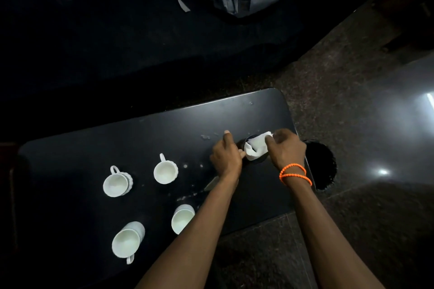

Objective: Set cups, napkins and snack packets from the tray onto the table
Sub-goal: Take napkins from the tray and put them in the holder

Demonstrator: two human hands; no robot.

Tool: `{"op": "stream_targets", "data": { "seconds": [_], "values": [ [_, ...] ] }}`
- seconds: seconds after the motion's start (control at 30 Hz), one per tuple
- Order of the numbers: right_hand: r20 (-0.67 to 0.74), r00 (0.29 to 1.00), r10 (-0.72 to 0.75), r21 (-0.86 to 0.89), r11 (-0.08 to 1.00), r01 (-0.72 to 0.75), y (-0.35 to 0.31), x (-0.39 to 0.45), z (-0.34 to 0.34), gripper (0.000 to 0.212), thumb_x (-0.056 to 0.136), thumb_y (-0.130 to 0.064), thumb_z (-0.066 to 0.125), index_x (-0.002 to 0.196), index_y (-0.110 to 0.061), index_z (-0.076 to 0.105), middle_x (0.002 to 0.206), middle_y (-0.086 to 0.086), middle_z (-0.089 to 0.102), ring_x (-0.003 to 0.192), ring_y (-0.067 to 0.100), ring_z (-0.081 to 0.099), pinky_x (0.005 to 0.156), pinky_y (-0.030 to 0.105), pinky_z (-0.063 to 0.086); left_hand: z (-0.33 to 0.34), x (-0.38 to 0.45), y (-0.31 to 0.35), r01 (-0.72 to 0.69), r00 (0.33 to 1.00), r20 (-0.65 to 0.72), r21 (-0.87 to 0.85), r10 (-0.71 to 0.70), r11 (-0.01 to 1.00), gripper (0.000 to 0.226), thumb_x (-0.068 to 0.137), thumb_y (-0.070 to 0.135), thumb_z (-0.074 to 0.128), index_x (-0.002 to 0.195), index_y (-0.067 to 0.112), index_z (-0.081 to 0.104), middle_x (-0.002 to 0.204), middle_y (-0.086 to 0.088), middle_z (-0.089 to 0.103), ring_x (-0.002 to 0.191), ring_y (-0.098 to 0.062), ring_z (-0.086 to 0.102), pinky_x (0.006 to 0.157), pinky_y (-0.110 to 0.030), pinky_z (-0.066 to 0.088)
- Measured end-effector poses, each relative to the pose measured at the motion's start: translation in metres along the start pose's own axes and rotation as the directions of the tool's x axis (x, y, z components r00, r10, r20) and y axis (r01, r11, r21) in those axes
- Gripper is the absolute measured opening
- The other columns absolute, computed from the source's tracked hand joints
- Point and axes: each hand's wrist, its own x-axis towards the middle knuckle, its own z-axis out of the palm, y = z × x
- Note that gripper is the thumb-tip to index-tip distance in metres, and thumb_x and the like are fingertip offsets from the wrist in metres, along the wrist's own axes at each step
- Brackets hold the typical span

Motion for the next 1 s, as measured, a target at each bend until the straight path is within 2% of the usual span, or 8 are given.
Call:
{"op": "stream_targets", "data": {
  "seconds": [0.1,0.17,0.3,0.4,0.5,0.67,0.9,1.0],
  "values": [
    [0.063,0.997,-0.040,0.029,0.999,0.038,0.008,-0.010,0.009,0.023,0.087,-0.032,0.071,0.100,-0.014,0.075,0.092,0.008,0.076,0.089,0.026,0.070,0.076,0.022,0.041,-0.001,0.006,-0.001,0.153,0.986,0.103,-0.223,-0.133,0.963,0.052,0.107,0.045,0.044,0.114,-0.001,0.067,0.106,-0.020,0.071,0.095,-0.034,0.075,0.089,-0.043,0.063],
    [0.055,0.998,-0.029,0.086,0.996,0.024,0.012,-0.015,0.013,0.022,0.088,-0.038,0.070,0.096,-0.018,0.076,0.087,0.003,0.075,0.086,0.022,0.071,0.077,0.025,0.047,-0.003,0.012,-0.003,0.152,0.987,0.095,-0.272,-0.131,0.950,0.054,0.108,0.043,0.044,0.118,-0.005,0.066,0.108,-0.022,0.071,0.094,-0.032,0.074,0.085,-0.037,0.063],
    [-0.166,0.969,0.182,0.287,0.949,-0.129,0.020,-0.010,0.011,0.042,0.088,-0.062,0.057,0.080,-0.024,0.071,0.076,-0.007,0.069,0.082,0.020,0.068,0.078,0.031,0.051,-0.010,0.031,-0.017,0.031,0.999,-0.021,-0.065,-0.033,0.997,0.055,0.106,0.050,0.044,0.114,0.004,0.074,0.111,-0.015,0.077,0.097,-0.025,0.074,0.088,-0.040,0.062],
    [0.110,0.913,0.392,0.385,0.830,-0.403,0.022,-0.005,0.018,0.054,0.085,-0.074,0.047,0.085,-0.027,0.073,0.095,0.000,0.073,0.099,0.028,0.068,0.085,0.043,0.057,-0.010,0.034,-0.025,0.017,0.985,0.165,0.167,-0.045,0.986,0.077,0.094,0.072,0.036,0.135,0.015,0.067,0.142,-0.009,0.065,0.133,-0.027,0.060,0.113,-0.050,0.047],
    [0.367,0.803,0.470,0.501,0.628,-0.596,0.022,-0.006,0.027,0.067,0.082,-0.079,0.046,0.107,-0.024,0.075,0.111,0.006,0.074,0.101,0.030,0.071,0.080,0.047,0.062,-0.004,0.032,-0.031,0.017,0.944,0.318,0.217,-0.087,0.976,0.104,0.070,0.090,0.029,0.141,0.022,0.063,0.150,-0.005,0.059,0.142,-0.025,0.052,0.119,-0.051,0.041],
    [0.370,0.820,0.436,0.643,0.517,-0.565,0.026,-0.022,0.035,0.068,0.079,-0.083,0.046,0.103,-0.026,0.076,0.104,0.002,0.078,0.092,0.022,0.075,0.059,0.039,0.061,-0.009,0.022,-0.041,-0.031,0.944,0.327,0.182,-0.031,0.983,0.099,0.074,0.091,0.029,0.141,0.025,0.063,0.151,-0.001,0.059,0.143,-0.022,0.052,0.121,-0.049,0.039],
    [0.354,0.809,0.470,0.654,0.493,-0.573,0.038,-0.067,0.047,0.069,0.077,-0.086,0.046,0.095,-0.028,0.080,0.098,0.000,0.080,0.092,0.022,0.076,0.064,0.039,0.062,-0.050,0.000,-0.066,-0.065,0.946,0.325,0.188,0.000,0.980,0.083,0.083,0.086,0.036,0.132,0.028,0.068,0.141,0.003,0.067,0.134,-0.020,0.061,0.118,-0.046,0.043],
    [0.377,0.802,0.463,0.623,0.514,-0.589,0.026,-0.099,0.062,0.071,0.075,-0.088,0.044,0.095,-0.030,0.080,0.096,-0.002,0.080,0.096,0.022,0.075,0.085,0.050,0.062,-0.086,0.001,-0.073,-0.055,0.957,0.290,0.165,0.005,0.985,0.079,0.084,0.085,0.038,0.128,0.028,0.071,0.137,0.004,0.070,0.130,-0.017,0.064,0.117,-0.045,0.045]
  ]
}}
